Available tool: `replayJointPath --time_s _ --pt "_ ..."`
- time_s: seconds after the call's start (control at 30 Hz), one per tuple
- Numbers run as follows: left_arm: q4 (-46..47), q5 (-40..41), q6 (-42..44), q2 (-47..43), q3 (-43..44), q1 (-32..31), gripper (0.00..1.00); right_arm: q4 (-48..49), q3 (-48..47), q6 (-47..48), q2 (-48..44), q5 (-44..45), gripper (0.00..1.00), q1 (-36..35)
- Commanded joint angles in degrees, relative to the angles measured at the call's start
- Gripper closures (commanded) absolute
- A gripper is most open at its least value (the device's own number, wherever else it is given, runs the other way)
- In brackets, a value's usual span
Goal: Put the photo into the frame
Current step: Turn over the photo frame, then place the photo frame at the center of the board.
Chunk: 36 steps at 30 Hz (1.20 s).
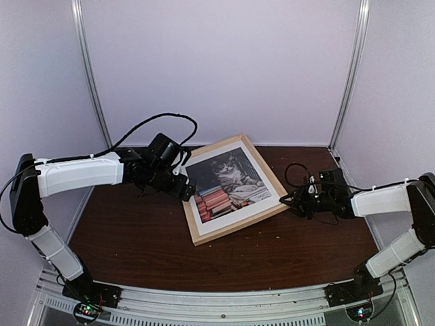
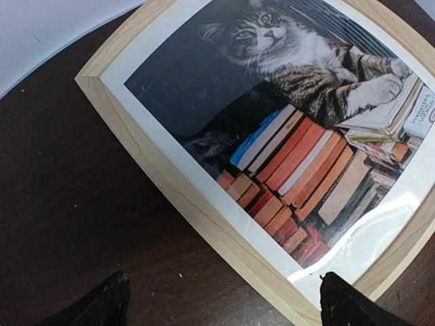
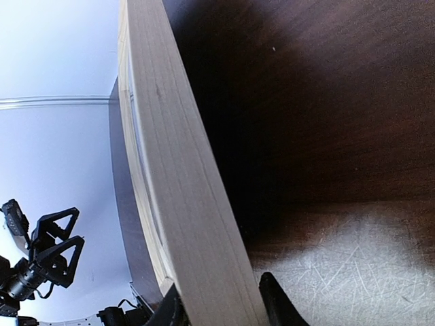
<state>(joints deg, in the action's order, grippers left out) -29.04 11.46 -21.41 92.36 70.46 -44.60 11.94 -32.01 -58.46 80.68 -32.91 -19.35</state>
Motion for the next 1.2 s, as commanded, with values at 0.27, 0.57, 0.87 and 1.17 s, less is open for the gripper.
replayJointPath --time_s 0.27,0.57,0.87,1.17 --pt "3.5 -0.5 -1.8 0.6 -1.5 1.9 0.02 2.6 6.4 -2.7 2.8 9.6 0.67 -1.9" --pt "3.0 0.0 -1.5 0.3 -1.5 2.4 0.02 5.4 9.0 -4.4 5.4 9.0 0.63 -3.0" --pt "3.5 -0.9 -2.0 0.2 -2.9 3.3 0.02 -1.8 8.6 -0.7 2.0 10.7 0.41 -3.6" --pt "3.9 -1.9 -2.9 0.3 -4.7 4.4 0.02 -23.8 0.1 12.2 -8.0 19.9 0.22 -3.7"
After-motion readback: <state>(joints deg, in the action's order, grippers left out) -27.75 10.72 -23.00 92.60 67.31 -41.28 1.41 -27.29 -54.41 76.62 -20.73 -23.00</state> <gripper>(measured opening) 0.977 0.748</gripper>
